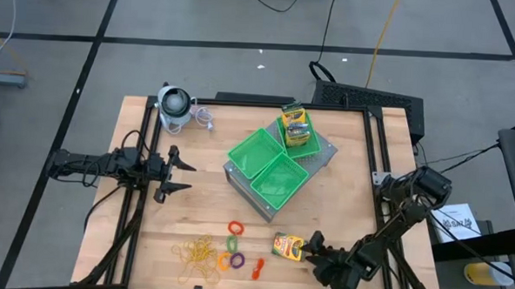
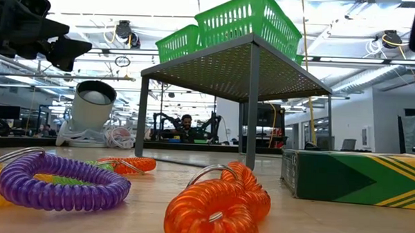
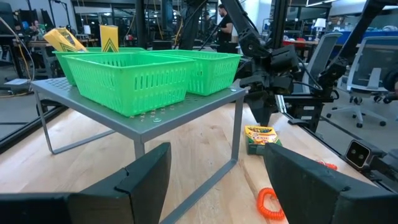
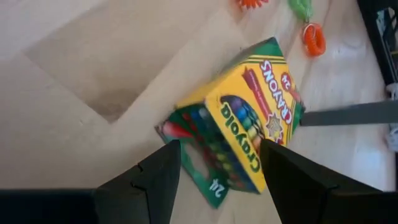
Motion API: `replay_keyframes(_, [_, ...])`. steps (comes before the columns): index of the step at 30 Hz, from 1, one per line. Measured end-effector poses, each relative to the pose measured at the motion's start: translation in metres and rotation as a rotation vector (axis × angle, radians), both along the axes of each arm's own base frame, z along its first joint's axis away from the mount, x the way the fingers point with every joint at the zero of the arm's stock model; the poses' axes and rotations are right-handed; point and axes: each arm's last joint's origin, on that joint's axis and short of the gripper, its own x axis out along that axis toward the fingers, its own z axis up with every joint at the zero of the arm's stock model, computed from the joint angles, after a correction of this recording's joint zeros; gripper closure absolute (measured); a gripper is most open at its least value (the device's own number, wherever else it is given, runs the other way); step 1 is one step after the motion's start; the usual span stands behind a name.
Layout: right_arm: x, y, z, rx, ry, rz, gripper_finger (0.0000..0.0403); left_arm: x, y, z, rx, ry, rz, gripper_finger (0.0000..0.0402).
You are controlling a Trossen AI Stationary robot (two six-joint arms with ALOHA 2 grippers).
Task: Pick & Place Office Desk Supplies
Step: Put the yellow crayon box into the top right green bin on the shelf
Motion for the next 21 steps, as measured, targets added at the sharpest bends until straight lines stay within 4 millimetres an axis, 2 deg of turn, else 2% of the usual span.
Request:
replay_keyframes(12, [0.022,-0.018,-0.002,0.054,0.139,0.037,0.0202,0.0,0.0,0.0,0.0,0.0,0.0,0.0137])
replay_keyframes(16, [0.022,-0.018,-0.002,0.052,0.166,0.072,0.0235,0.0,0.0,0.0,0.0,0.0,0.0,0.0137])
replay_keyframes(21, [0.022,-0.018,-0.002,0.064,0.171,0.067,0.0295,0.0,0.0,0.0,0.0,0.0,0.0,0.0137])
